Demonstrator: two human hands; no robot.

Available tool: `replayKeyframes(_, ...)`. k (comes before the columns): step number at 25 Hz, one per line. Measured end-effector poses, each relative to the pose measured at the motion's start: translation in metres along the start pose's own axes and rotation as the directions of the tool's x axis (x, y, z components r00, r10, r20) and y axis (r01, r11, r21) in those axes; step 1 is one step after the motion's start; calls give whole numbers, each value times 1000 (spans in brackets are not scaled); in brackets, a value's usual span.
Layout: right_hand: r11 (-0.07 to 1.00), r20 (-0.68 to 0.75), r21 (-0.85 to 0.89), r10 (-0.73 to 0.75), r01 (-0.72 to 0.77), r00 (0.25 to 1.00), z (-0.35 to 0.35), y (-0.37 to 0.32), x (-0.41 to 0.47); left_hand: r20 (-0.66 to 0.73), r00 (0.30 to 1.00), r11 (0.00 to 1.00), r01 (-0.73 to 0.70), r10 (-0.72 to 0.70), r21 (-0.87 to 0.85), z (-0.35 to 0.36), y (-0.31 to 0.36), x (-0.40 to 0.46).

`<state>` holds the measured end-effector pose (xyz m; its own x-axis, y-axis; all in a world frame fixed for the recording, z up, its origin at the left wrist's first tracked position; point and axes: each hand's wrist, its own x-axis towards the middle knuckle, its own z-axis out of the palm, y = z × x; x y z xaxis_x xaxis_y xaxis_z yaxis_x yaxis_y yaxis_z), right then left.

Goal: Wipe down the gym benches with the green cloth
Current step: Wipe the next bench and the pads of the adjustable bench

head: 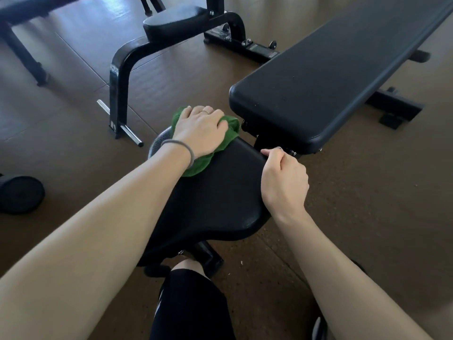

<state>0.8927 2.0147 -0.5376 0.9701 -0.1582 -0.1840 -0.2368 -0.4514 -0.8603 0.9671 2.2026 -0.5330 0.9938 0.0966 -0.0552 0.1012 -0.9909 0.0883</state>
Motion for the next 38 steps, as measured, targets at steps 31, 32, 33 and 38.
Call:
replayKeyframes(31, 1000, -36, 1, -31, 31, 999, 2, -2, -10, 23, 858, 835, 505, -513, -218, -9, -50, -171)
replayKeyframes(32, 1000, -43, -3, -27, 27, 999, 3, -2, -10, 53, 855, 824, 512, -516, -244, -11, -51, -147)
replayKeyframes(33, 1000, -49, -7, -21, 21, 999, 4, -2, -9, 83, 846, 803, 527, -527, -277, -14, -52, -126)
replayKeyframes(38, 1000, -47, -9, -5, 5, 999, 3, -2, -8, 69, 888, 874, 461, -456, -156, -4, -44, -148)
